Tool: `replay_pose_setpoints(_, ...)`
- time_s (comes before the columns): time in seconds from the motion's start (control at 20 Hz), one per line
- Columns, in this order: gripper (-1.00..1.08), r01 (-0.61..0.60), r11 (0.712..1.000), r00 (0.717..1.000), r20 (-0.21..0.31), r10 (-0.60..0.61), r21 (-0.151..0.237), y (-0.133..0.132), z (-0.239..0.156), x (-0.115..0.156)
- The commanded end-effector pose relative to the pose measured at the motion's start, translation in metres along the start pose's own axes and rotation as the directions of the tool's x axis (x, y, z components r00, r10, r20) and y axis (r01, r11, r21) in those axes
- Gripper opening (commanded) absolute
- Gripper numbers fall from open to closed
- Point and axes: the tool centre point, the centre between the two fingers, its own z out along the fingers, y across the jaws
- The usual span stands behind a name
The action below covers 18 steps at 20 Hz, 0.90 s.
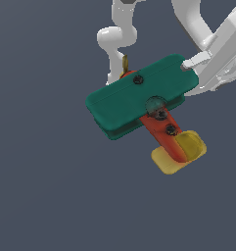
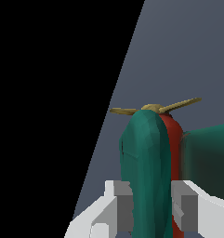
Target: Pick up the object and move it to a goal position.
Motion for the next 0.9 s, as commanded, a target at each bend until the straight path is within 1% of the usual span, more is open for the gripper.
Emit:
replay_pose_setpoints(0.0, -1.0, -0.005, 1.0, 1.0, 0.0, 0.005, 0.001, -0.01, -0.003, -0.001)
replay_pose_setpoints(0.25, -1.0, -0.005, 1.0, 1.0, 0.0, 0.005, 0.001, -0.016, -0.005, -0.003)
replay_pose_setpoints(0.45, -1.0, -0.002, 1.0, 1.0, 0.0, 0.002, -0.001, -0.014, -0.005, -0.003)
replay_pose_setpoints(0.75, -1.0, -0.002, 1.0, 1.0, 0.0, 0.002, -0.001, -0.038, 0.001, 0.01)
replay_pose_setpoints(0.85, -1.0, -0.002, 1.0, 1.0, -0.001, 0.002, -0.001, -0.041, 0.002, 0.011)
